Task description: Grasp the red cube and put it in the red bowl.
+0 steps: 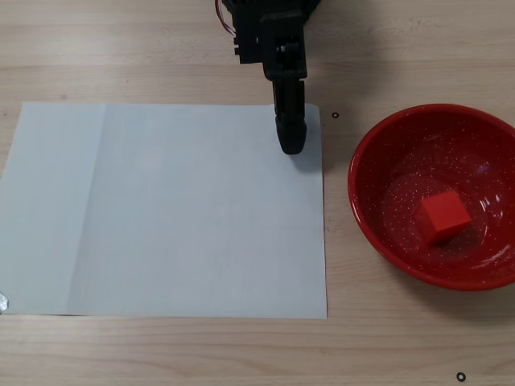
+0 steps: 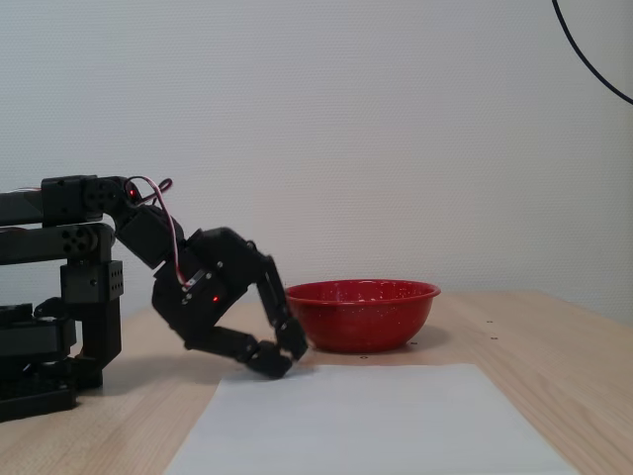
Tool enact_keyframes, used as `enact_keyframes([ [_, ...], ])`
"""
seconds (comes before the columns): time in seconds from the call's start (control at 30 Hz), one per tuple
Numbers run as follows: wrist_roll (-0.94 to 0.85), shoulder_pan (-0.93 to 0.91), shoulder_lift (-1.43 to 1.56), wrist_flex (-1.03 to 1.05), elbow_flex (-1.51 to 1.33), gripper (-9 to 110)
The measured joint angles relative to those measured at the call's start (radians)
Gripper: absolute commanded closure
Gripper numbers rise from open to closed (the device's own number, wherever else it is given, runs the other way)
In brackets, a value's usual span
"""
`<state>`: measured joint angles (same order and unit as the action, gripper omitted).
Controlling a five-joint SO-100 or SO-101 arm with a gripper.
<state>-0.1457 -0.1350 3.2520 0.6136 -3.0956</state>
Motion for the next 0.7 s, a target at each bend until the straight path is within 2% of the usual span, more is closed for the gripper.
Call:
enact_keyframes([
  [0.53,0.015,-0.020,0.034,0.241,0.000,101],
  [0.7,0.015,-0.023,0.034,0.253,0.000,101],
])
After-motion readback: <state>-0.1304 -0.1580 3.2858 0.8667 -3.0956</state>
